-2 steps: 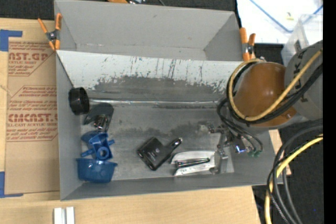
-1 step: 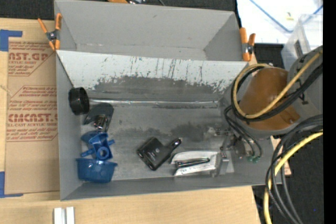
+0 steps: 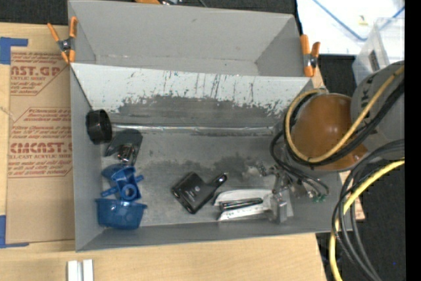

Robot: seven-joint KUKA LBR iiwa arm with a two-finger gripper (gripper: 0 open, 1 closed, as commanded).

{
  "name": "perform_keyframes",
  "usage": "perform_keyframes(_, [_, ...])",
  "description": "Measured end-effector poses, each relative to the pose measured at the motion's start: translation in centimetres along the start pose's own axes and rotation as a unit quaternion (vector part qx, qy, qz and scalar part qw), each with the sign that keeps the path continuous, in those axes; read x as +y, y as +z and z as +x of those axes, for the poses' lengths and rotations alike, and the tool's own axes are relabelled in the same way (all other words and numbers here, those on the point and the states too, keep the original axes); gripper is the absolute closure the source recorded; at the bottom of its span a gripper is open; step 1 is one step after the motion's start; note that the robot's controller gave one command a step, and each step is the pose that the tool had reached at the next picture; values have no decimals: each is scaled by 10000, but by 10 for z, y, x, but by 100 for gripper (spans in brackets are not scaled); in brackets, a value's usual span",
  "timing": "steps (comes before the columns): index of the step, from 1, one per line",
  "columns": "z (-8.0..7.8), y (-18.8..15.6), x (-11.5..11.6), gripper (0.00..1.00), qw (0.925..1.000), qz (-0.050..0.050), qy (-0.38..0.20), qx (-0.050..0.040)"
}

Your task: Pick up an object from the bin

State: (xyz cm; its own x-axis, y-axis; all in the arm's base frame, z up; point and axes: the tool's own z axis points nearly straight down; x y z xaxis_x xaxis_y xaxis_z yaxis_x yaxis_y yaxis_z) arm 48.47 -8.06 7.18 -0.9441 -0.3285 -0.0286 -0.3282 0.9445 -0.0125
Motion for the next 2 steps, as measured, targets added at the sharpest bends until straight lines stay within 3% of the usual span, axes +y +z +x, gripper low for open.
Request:
perform_keyframes(1, [-1, 0, 15, 100, 9975, -27, 697, 96])
perform_keyframes(2, [-1, 0, 15, 100, 9975, -26, 699, 96])
